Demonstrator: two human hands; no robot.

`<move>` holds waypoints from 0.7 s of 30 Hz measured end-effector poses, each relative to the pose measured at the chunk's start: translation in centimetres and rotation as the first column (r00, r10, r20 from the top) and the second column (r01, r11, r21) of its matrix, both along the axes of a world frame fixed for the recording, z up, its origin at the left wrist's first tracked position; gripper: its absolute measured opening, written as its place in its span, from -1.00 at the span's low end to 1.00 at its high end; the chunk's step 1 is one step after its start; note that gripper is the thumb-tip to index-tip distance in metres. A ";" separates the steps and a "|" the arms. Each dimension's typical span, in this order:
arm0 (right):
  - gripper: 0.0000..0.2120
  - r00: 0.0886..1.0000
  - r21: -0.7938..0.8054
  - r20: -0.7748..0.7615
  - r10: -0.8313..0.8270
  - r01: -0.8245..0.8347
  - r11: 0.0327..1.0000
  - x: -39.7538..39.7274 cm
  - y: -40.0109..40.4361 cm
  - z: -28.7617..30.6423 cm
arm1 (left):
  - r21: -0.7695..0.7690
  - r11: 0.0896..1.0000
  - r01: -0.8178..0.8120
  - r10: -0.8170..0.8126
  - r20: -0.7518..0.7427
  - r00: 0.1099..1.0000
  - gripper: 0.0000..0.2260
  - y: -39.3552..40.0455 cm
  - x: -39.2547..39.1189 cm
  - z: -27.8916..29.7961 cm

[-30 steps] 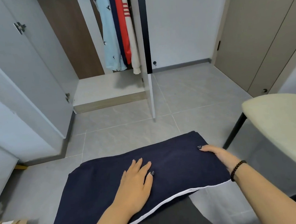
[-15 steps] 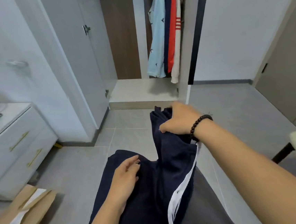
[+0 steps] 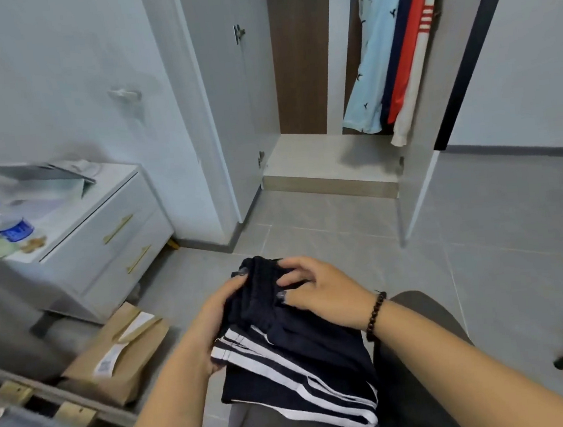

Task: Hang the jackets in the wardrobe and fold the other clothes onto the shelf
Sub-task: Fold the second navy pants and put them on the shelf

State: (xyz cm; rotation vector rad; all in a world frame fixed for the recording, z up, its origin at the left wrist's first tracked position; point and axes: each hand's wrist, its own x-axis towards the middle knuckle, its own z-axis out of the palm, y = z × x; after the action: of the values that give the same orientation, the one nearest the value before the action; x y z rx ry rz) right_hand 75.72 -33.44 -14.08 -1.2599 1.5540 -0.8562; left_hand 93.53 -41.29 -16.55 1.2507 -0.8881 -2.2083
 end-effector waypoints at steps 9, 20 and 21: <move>-0.39 0.924 0.301 0.132 -0.358 0.307 0.903 -2.2 3.8 -7.7 | -0.185 0.938 0.293 -0.126 0.605 0.787 -0.62 -2.5 0.4 1.1; -0.47 0.582 0.571 0.611 -0.537 0.146 0.808 -1.2 6.1 -9.4 | -0.228 0.964 0.138 0.010 0.548 0.836 -0.31 1.8 1.9 -1.4; -0.49 0.599 0.532 0.625 -0.500 0.142 0.835 -1.3 6.3 -9.2 | -0.249 0.956 0.157 0.021 0.591 0.807 -0.31 1.8 1.9 -0.9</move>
State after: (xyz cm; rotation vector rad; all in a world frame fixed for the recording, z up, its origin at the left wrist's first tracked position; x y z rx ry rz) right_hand 74.38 -27.17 -23.25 -0.1851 1.1779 -1.0169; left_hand 95.43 -39.49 -17.49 1.8089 -1.4488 -1.6500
